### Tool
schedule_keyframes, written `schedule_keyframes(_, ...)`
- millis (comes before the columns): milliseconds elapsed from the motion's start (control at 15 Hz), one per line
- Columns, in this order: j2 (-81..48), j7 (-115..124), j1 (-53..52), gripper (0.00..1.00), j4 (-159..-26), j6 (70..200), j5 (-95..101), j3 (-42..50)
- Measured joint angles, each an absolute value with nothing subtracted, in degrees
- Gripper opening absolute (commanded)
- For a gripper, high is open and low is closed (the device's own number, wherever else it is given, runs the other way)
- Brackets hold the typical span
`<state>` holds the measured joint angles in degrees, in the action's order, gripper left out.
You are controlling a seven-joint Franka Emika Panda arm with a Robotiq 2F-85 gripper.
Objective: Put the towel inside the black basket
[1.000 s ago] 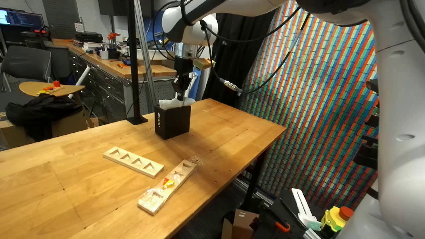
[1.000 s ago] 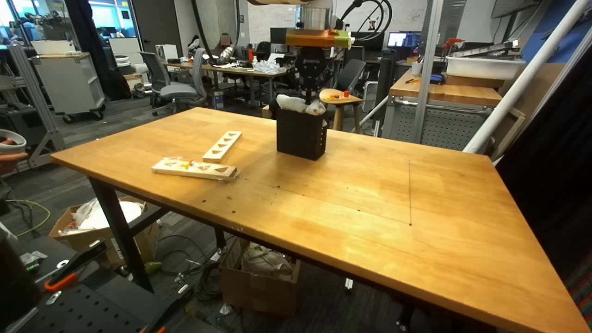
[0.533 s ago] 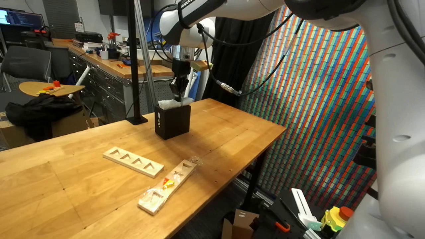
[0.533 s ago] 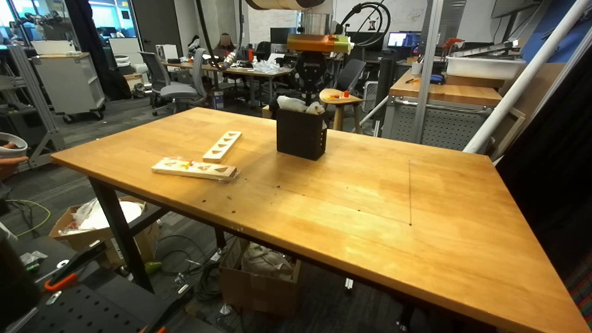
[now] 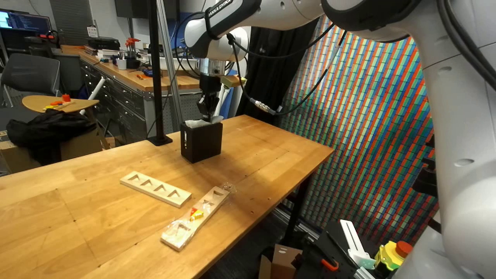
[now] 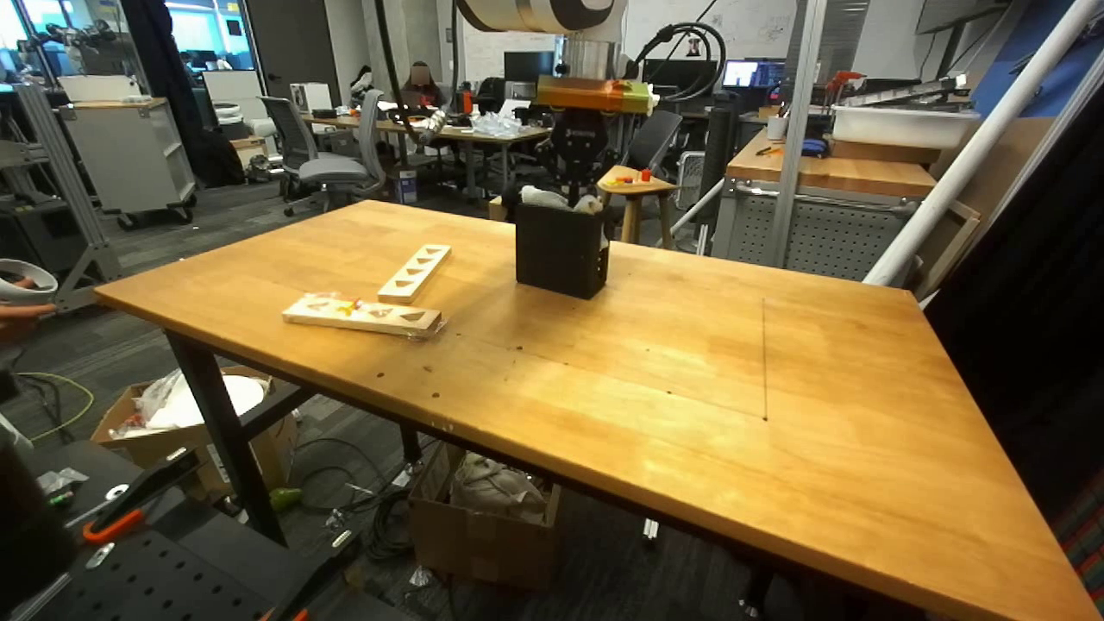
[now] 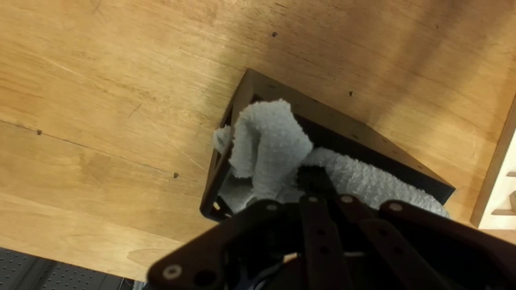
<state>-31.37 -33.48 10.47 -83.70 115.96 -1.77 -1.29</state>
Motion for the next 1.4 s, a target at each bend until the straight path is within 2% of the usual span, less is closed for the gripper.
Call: schedule_keyframes(1400,-42.5,-35.5,10.4,0.0,-71.1,103.5,-1.8,-2.5)
